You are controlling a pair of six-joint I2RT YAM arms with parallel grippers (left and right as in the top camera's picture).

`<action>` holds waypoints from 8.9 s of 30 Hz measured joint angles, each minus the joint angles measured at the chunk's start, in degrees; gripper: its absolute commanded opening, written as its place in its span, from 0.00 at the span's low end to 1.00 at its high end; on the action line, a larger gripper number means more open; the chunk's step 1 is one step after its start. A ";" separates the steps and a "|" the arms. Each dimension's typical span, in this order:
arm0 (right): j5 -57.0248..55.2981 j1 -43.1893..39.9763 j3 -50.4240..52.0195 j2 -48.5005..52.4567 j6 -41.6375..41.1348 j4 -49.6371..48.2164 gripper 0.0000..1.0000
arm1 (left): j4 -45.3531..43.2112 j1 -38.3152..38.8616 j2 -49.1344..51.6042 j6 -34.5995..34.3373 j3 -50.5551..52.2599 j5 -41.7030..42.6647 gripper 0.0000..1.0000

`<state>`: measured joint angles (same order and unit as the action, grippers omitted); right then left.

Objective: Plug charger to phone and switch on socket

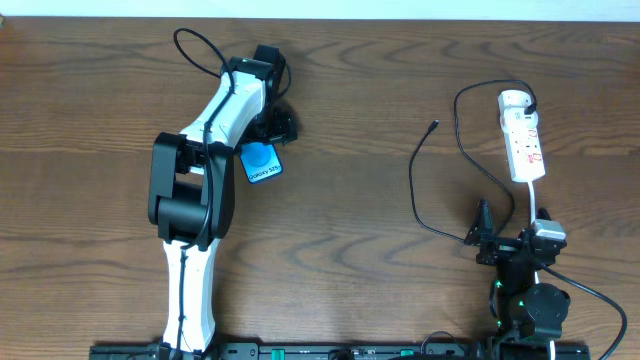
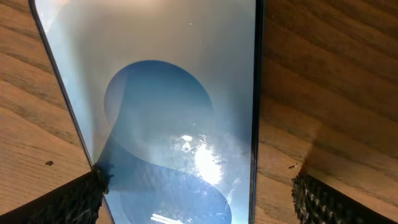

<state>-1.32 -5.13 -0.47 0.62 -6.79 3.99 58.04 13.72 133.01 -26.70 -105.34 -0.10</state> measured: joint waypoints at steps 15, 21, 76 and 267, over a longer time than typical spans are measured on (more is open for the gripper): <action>0.00 0.00 0.00 0.00 0.00 0.02 0.99 | 3.50 0.07 -0.04 1.05 -0.68 -2.16 0.98; 0.00 0.00 0.00 0.00 0.00 0.00 0.99 | 3.48 0.22 -0.20 1.27 -0.68 -3.26 0.98; 0.00 0.00 0.00 0.00 0.00 0.00 0.99 | -6.16 -4.92 -5.29 -8.48 10.08 4.33 0.87; 0.00 0.00 0.00 0.00 0.00 0.00 0.99 | -9.97 -9.60 -31.23 -7.78 29.24 52.02 0.70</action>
<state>-1.32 -5.13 -0.47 0.62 -6.79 3.99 48.07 4.12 101.78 -34.48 -76.09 51.92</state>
